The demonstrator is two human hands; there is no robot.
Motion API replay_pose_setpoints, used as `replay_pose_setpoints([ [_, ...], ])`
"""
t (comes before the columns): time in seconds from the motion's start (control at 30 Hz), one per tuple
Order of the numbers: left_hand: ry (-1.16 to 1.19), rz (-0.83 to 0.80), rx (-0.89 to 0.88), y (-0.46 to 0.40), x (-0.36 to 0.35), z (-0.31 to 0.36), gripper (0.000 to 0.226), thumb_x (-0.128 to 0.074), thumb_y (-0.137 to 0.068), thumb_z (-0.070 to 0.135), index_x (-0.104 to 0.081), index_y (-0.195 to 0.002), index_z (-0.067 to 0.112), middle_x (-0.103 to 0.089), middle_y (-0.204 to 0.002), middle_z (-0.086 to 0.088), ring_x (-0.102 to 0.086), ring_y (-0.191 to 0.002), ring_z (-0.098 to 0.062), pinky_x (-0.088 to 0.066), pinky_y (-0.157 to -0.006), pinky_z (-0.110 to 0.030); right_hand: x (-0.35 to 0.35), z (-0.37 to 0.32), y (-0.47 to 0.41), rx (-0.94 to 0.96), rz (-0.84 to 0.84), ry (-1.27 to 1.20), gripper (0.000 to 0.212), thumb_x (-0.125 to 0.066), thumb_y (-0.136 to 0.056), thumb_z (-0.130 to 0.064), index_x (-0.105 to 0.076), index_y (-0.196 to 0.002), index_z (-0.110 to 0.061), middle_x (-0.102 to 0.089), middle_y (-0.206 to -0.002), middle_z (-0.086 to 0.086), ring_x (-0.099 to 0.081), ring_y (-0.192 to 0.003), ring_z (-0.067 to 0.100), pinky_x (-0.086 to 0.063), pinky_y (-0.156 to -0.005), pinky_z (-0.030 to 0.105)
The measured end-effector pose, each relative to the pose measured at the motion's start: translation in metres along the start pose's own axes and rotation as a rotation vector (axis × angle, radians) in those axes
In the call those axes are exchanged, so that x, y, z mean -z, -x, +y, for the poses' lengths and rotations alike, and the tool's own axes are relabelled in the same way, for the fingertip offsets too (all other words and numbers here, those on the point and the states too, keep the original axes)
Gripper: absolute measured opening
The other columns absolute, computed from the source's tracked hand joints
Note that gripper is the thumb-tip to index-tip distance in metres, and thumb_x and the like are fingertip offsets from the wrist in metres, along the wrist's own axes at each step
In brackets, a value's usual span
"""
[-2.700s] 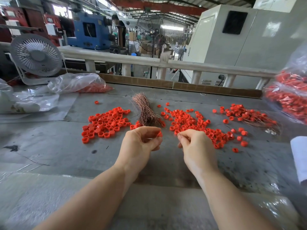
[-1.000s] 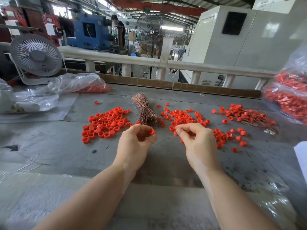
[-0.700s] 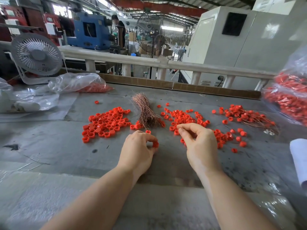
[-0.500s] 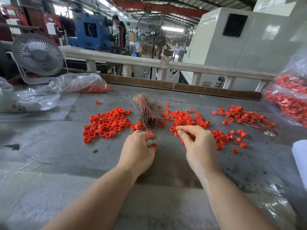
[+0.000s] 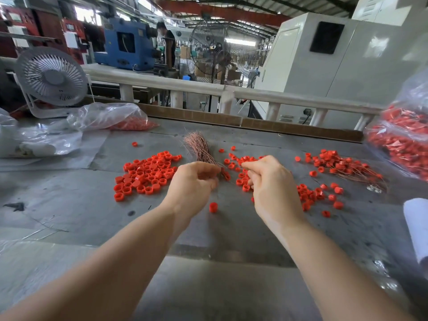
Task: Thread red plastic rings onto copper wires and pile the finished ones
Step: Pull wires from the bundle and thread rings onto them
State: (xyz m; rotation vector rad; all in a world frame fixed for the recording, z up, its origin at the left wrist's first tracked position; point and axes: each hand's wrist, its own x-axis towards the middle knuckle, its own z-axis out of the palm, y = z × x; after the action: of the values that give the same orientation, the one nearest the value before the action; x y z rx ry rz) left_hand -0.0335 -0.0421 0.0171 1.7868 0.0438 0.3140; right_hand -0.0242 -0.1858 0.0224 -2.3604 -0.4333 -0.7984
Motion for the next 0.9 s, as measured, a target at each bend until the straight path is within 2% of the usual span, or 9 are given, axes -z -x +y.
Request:
replay_pose_setpoints([
  [0.17,0.019,0.057,-0.045,-0.015,-0.005,0.003,0.019,-0.052,-0.093,0.015,-0.070,-0.086,0.018,-0.064,-0.075,0.011,-0.053,-0.059,0.004,-0.041,-0.058,-0.009,-0.006,0.004,-0.008,0.015,-0.021,0.143,0.026,-0.051,-0.092,-0.004,-0.069,-0.110,-0.010,-0.060,-0.097,0.010,-0.059,-0.086,0.029,-0.039,-0.070,0.031],
  [0.3,0.038,0.127,-0.037,-0.013,-0.013,-0.010,0.023,-0.052,-0.093,0.023,-0.070,-0.079,0.017,-0.064,-0.074,0.000,-0.045,-0.053,-0.008,-0.038,-0.061,-0.026,-0.015,0.009,0.002,0.001,0.035,0.152,0.019,-0.056,-0.090,-0.007,-0.071,-0.103,-0.009,-0.061,-0.088,0.009,-0.059,-0.078,0.029,-0.045,-0.067,0.036],
  [0.43,0.138,0.167,-0.060,-0.011,-0.012,-0.021,0.024,-0.049,-0.095,0.024,-0.069,-0.081,0.023,-0.062,-0.072,0.011,-0.051,-0.058,0.006,-0.042,-0.063,-0.018,-0.017,0.014,0.004,-0.101,0.144,-0.028,0.015,-0.058,-0.088,-0.004,-0.069,-0.096,-0.011,-0.065,-0.088,0.002,-0.064,-0.070,0.021,-0.050,-0.070,0.034],
  [0.5,0.155,0.179,-0.100,-0.010,-0.011,-0.021,0.028,-0.047,-0.096,0.024,-0.067,-0.078,0.026,-0.061,-0.070,0.012,-0.052,-0.061,0.007,-0.041,-0.062,-0.013,-0.015,0.017,0.002,-0.192,0.214,-0.137,0.014,-0.057,-0.088,-0.003,-0.064,-0.086,-0.016,-0.065,-0.081,0.001,-0.064,-0.062,0.017,-0.053,-0.068,0.039],
  [0.6,0.144,0.158,-0.165,-0.005,-0.011,-0.018,0.027,-0.048,-0.095,0.025,-0.067,-0.077,0.026,-0.062,-0.071,0.012,-0.054,-0.065,0.008,-0.040,-0.062,-0.008,-0.010,0.022,-0.002,-0.265,0.369,-0.304,0.015,-0.057,-0.087,0.000,-0.061,-0.084,-0.015,-0.066,-0.075,0.005,-0.067,-0.068,0.021,-0.053,-0.070,0.048],
  [0.67,0.083,0.141,-0.197,-0.003,-0.012,-0.017,0.020,-0.054,-0.092,0.026,-0.067,-0.077,0.027,-0.064,-0.076,0.010,-0.056,-0.070,0.005,-0.041,-0.067,-0.009,-0.005,0.025,-0.003,-0.243,0.475,-0.330,0.011,-0.060,-0.085,0.001,-0.065,-0.085,-0.009,-0.066,-0.078,0.011,-0.065,-0.073,0.023,-0.053,-0.074,0.042],
  [0.73,-0.033,0.139,-0.250,-0.002,-0.013,-0.018,0.016,-0.061,-0.087,0.023,-0.064,-0.075,0.032,-0.064,-0.079,0.009,-0.057,-0.073,0.000,-0.042,-0.070,-0.011,-0.002,0.025,-0.002,-0.162,0.526,-0.253,0.007,-0.064,-0.082,0.001,-0.067,-0.083,-0.004,-0.063,-0.079,0.011,-0.059,-0.072,0.017,-0.048,-0.072,0.023],
  [0.8,-0.156,0.142,-0.323,-0.002,-0.014,-0.019,0.019,-0.067,-0.082,0.016,-0.062,-0.075,0.033,-0.060,-0.075,0.013,-0.054,-0.068,0.000,-0.039,-0.066,-0.007,-0.004,0.023,0.001,-0.080,0.455,-0.141,0.006,-0.066,-0.078,0.002,-0.068,-0.078,-0.003,-0.060,-0.077,0.010,-0.053,-0.070,0.013,-0.039,-0.066,0.018],
  [0.9,-0.286,0.131,-0.387,-0.001,-0.014,-0.021,0.018,-0.071,-0.078,0.010,-0.069,-0.090,0.023,-0.053,-0.077,0.018,-0.052,-0.069,0.003,-0.036,-0.065,-0.003,-0.011,0.016,0.007,-0.026,0.173,-0.047,0.005,-0.068,-0.078,0.001,-0.070,-0.078,-0.004,-0.061,-0.078,0.009,-0.059,-0.071,0.025,-0.042,-0.066,0.033],
])
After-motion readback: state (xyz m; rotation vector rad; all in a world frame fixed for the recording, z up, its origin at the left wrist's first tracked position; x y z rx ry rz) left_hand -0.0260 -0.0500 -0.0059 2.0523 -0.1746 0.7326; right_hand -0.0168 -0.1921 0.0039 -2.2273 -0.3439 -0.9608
